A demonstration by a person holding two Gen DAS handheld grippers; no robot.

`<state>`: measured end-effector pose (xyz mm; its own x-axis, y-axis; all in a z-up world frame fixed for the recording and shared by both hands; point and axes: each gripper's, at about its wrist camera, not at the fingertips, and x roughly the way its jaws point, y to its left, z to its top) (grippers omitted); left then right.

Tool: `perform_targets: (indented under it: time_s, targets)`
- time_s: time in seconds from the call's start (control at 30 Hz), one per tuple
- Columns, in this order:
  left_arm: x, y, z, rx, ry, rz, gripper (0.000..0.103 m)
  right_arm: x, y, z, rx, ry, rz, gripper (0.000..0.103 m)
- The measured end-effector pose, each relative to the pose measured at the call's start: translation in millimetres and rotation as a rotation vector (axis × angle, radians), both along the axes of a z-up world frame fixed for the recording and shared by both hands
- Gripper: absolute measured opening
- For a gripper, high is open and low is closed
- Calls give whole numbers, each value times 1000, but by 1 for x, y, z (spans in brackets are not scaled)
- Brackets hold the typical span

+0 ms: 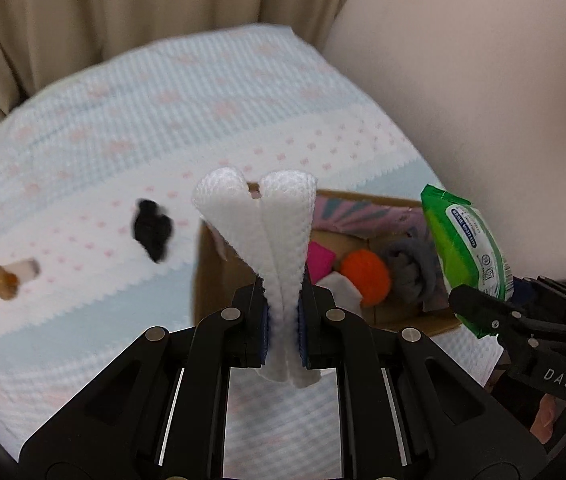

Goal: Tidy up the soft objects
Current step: 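Lift the white wipe and green packet and carry both over the box, then lower the wipe and packet into the box and open both tools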

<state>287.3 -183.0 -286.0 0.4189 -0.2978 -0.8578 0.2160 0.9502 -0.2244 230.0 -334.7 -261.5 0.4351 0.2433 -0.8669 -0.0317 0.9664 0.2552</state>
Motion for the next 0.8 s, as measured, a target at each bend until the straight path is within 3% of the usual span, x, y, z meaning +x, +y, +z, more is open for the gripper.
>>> perform_targets:
  time_s: [0.2, 0.5, 0.53, 0.6, 0.63, 0.7, 0.8]
  targets:
    - [21, -26, -40, 43, 83, -14, 9, 27, -28, -39, 64, 103, 11, 45]
    - [34, -35, -60, 101, 133, -40, 10, 60, -35, -71, 138, 209, 12, 47]
    - [35, -35, -60, 113, 138, -39, 17, 64, -35, -74, 144, 230, 7, 48]
    - [34, -36, -59, 137, 139, -35, 68, 70, -37, -79, 170, 248, -8, 54]
    - [34, -36, -59, 141, 138, -44, 100, 72, -39, -79, 185, 247, -21, 70]
    - [31, -36, -59, 155, 126, -59, 103, 74, -45, -77, 208, 224, -53, 101]
    - [31, -34, -63, 176, 144, -72, 103, 75, -51, -74, 215, 200, -92, 103]
